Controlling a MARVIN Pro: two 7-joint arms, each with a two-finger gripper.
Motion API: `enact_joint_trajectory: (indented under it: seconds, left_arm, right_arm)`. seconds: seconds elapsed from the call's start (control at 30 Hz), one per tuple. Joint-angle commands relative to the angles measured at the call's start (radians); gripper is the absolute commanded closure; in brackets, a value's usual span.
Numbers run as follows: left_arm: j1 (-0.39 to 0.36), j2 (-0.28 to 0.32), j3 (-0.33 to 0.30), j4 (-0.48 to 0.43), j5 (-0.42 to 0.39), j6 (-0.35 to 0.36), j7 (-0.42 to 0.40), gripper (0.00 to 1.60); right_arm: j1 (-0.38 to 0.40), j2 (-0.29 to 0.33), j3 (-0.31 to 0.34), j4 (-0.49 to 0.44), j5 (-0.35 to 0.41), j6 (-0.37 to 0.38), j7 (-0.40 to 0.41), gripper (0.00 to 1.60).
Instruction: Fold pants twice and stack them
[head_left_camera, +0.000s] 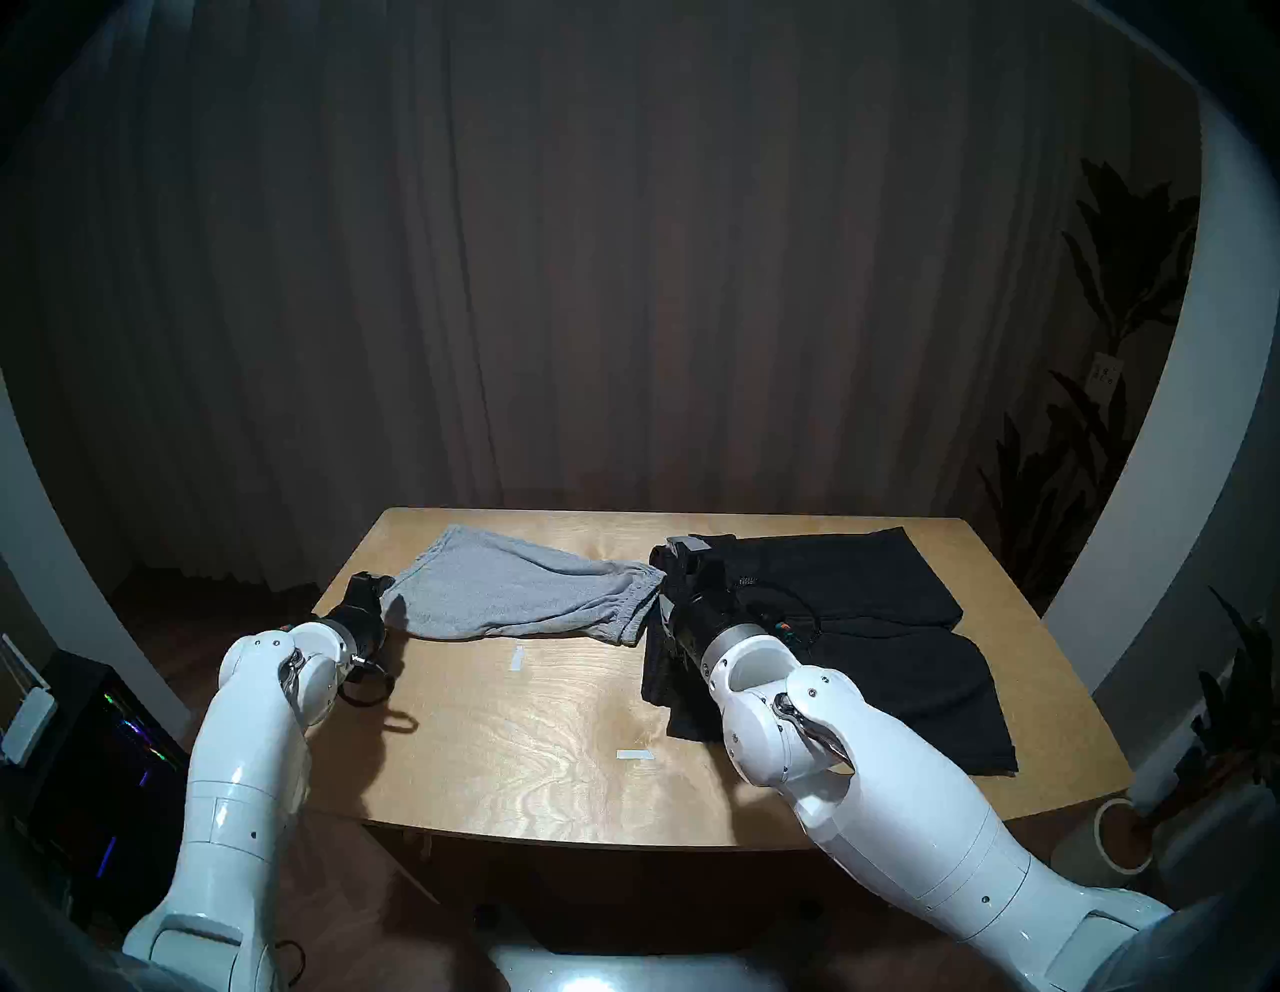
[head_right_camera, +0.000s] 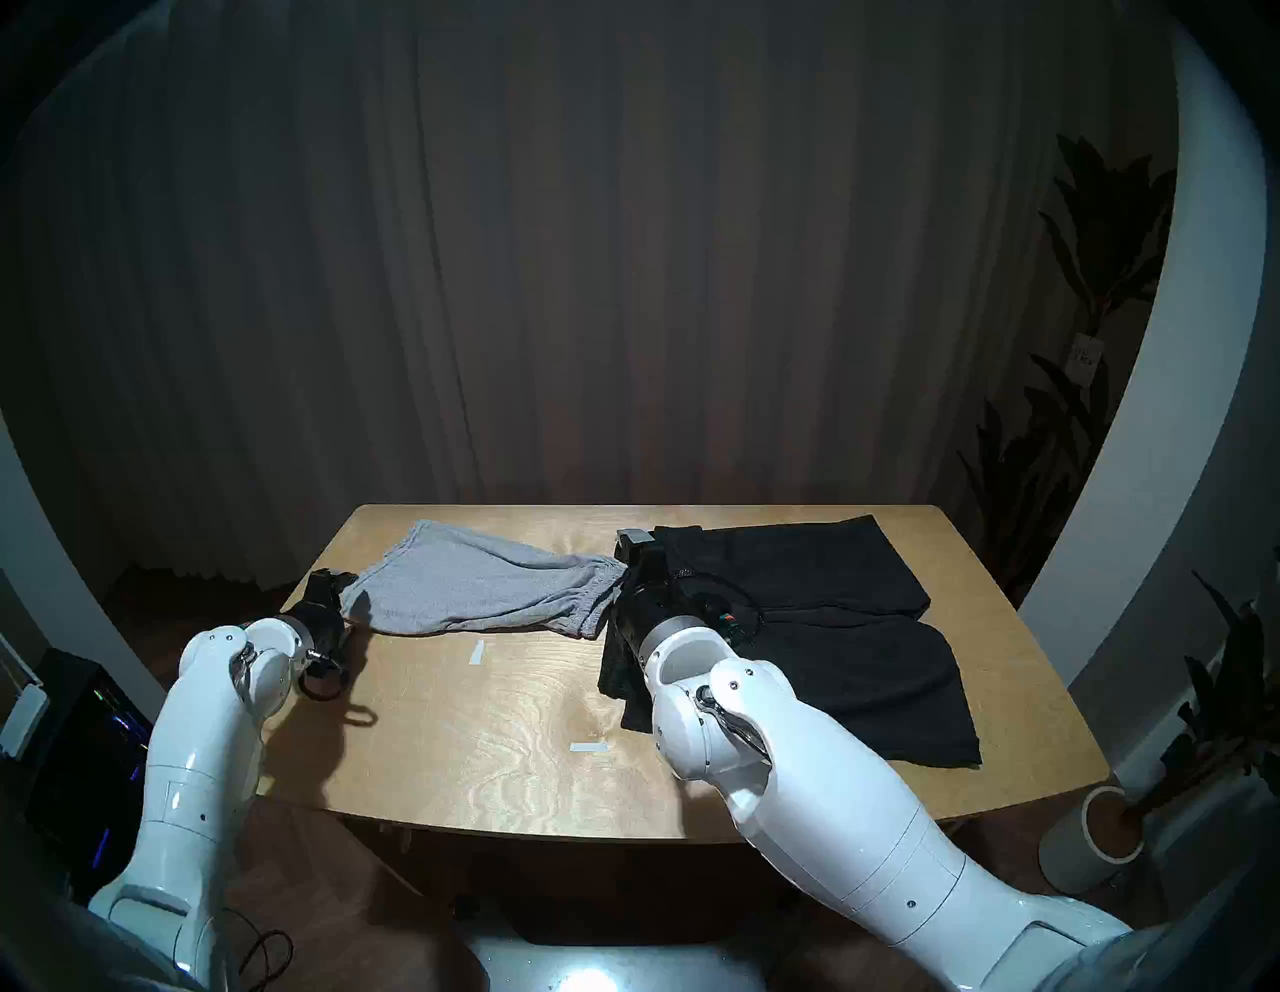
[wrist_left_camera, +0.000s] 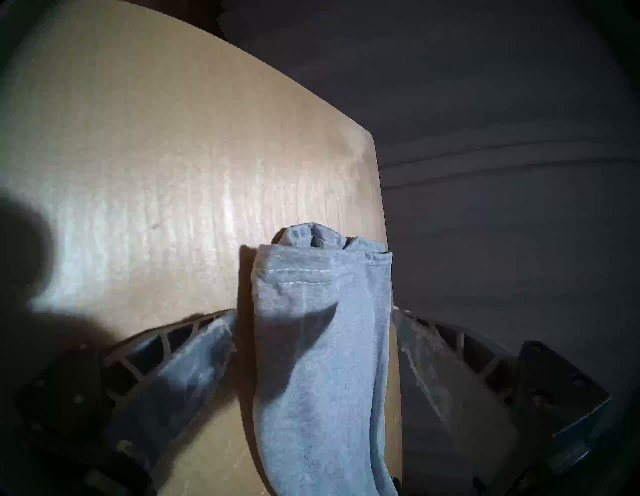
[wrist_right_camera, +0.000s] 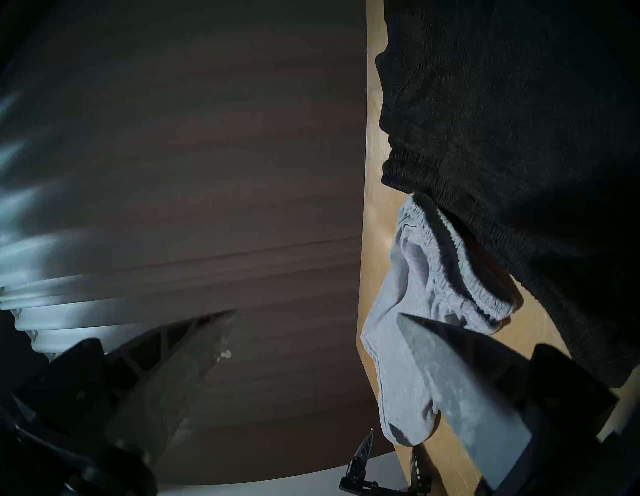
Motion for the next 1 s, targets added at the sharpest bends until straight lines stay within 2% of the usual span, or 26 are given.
enact_joint_trajectory:
  seconds: [0.0, 0.17, 0.63, 0.67, 0.73, 0.97]
  left_arm:
    - [-0.111, 0.020, 0.051, 0.113, 0.016, 0.025, -0.003, 0.00]
    - [-0.162, 0.022, 0.091, 0.186, 0.051, 0.038, 0.006, 0.00]
    - [-0.265, 0.023, 0.182, 0.360, 0.110, 0.081, -0.044, 0.00]
    - [-0.295, 0.022, 0.193, 0.411, 0.116, 0.091, -0.064, 0.00]
    - [-0.280, 0.022, 0.194, 0.384, 0.121, 0.087, -0.062, 0.00]
    - [-0.332, 0.015, 0.247, 0.467, 0.165, 0.104, -0.104, 0.00]
  right_arm:
    - [0.003, 0.000, 0.010, -0.022, -0.001, -0.005, 0.008, 0.00]
    - [0.006, -0.002, 0.017, -0.021, -0.003, -0.008, 0.007, 0.00]
    - [0.019, -0.013, 0.018, -0.007, -0.009, -0.019, 0.005, 0.00]
    - [0.020, -0.014, 0.018, -0.005, -0.010, -0.020, 0.005, 0.00]
    - [0.022, -0.016, 0.018, -0.002, -0.011, -0.023, 0.005, 0.00]
    - [0.028, -0.022, 0.019, 0.007, -0.012, -0.031, 0.006, 0.00]
